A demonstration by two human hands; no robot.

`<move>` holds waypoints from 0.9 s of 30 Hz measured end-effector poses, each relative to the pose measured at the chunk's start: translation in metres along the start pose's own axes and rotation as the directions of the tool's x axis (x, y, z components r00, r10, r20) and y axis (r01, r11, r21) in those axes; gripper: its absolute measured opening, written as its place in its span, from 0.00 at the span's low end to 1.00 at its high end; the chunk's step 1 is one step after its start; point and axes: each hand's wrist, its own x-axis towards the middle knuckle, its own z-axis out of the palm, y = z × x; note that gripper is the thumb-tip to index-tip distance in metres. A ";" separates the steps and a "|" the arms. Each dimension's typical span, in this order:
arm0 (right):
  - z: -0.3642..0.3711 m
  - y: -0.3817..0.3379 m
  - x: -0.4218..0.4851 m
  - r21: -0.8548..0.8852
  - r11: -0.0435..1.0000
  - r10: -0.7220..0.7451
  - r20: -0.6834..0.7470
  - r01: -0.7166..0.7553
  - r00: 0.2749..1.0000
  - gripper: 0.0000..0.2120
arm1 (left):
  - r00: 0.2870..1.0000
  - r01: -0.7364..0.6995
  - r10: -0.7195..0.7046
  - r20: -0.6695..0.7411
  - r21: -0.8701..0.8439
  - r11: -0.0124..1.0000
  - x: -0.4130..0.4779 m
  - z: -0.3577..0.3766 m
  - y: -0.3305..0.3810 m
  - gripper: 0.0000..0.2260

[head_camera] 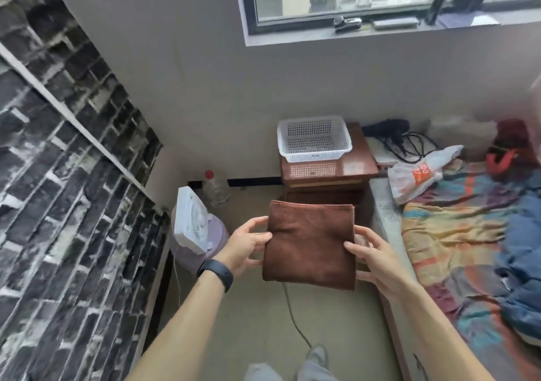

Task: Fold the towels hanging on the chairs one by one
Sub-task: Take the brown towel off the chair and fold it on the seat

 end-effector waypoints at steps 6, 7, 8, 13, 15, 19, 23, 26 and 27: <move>-0.020 -0.027 0.086 -0.058 0.994 0.091 -0.026 -0.092 0.996 0.15 | 0.996 0.089 -0.089 -0.012 0.006 0.996 0.083 0.018 0.032 0.16; -0.022 -0.032 0.100 -0.068 0.992 0.102 -0.035 -0.104 0.994 0.14 | 0.995 0.103 -0.103 -0.013 0.014 0.995 0.098 0.019 0.037 0.15; -0.024 -0.037 0.115 -0.077 0.991 0.110 -0.041 -0.113 0.993 0.14 | 0.993 0.117 -0.117 -0.014 0.019 0.993 0.113 0.020 0.043 0.15; -0.027 -0.071 0.201 -0.111 0.982 0.146 -0.063 -0.152 0.987 0.14 | 0.986 0.168 -0.168 -0.006 0.006 0.986 0.200 0.020 0.084 0.15; -0.026 -0.087 0.243 -0.122 0.980 0.148 -0.080 -0.157 0.986 0.13 | 0.985 0.175 -0.175 -0.001 -0.005 0.985 0.243 0.017 0.102 0.15; -0.022 -0.121 0.320 -0.146 0.963 0.204 -0.145 -0.224 0.968 0.13 | 0.973 0.230 -0.230 -0.001 -0.001 0.973 0.320 0.016 0.142 0.16; -0.017 -0.150 0.392 -0.180 0.939 0.254 -0.208 -0.292 0.945 0.13 | 0.962 0.271 -0.271 -0.015 -0.007 0.963 0.389 0.017 0.174 0.14; -0.015 -0.164 0.441 -0.216 0.917 0.280 -0.250 -0.336 0.927 0.13 | 0.950 0.308 -0.307 -0.049 0.010 0.951 0.427 0.017 0.194 0.14; -0.014 -0.168 0.457 -0.229 0.910 0.286 -0.258 -0.346 0.923 0.12 | 0.949 0.310 -0.309 -0.060 0.014 0.951 0.440 0.017 0.198 0.14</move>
